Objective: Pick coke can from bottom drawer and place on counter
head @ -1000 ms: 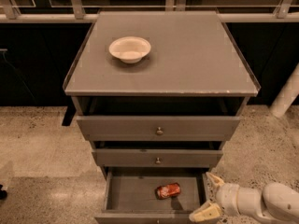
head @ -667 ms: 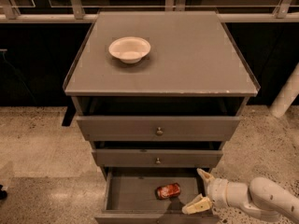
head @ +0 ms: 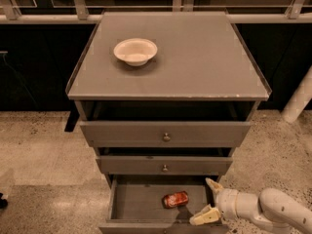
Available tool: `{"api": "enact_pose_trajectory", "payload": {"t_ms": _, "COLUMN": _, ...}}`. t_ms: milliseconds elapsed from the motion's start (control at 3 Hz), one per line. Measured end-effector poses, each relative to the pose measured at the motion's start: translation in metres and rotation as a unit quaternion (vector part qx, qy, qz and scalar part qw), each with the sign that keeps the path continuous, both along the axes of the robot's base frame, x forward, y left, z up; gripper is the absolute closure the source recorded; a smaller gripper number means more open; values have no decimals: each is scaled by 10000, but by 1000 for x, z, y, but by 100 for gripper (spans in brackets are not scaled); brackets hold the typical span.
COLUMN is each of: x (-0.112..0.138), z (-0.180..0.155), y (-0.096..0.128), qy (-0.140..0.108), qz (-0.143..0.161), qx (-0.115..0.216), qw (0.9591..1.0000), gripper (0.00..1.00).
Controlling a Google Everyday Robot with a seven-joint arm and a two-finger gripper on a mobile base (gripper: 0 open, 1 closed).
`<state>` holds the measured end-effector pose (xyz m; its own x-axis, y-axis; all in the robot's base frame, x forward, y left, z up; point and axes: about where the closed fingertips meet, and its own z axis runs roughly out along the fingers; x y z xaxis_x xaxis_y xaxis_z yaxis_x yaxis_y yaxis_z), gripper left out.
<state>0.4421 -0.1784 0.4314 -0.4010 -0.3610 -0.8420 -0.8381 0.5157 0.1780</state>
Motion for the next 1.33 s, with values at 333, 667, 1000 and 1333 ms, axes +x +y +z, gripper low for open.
{"api": "enact_pose_trajectory", "payload": {"t_ms": 333, "x": 10, "z": -29, "y": 4, "qy": 96, "qz": 1, "qx": 166, "qw": 9998, "gripper": 0}}
{"api": "enact_pose_trajectory", "payload": {"t_ms": 667, "x": 26, "z": -65, "y": 9, "qy": 224, "qz": -27, "qx": 345, "qw": 9992, "gripper": 0}}
{"api": "enact_pose_trajectory", "payload": {"t_ms": 1000, "x": 26, "z": -66, "y": 9, "qy": 224, "qz": -27, "qx": 345, "qw": 9991, "gripper": 0}}
{"api": "enact_pose_trajectory", "payload": {"t_ms": 1333, "x": 26, "z": -89, "y": 14, "qy": 213, "qz": -112, "qx": 515, "qw": 9984, "gripper": 0}}
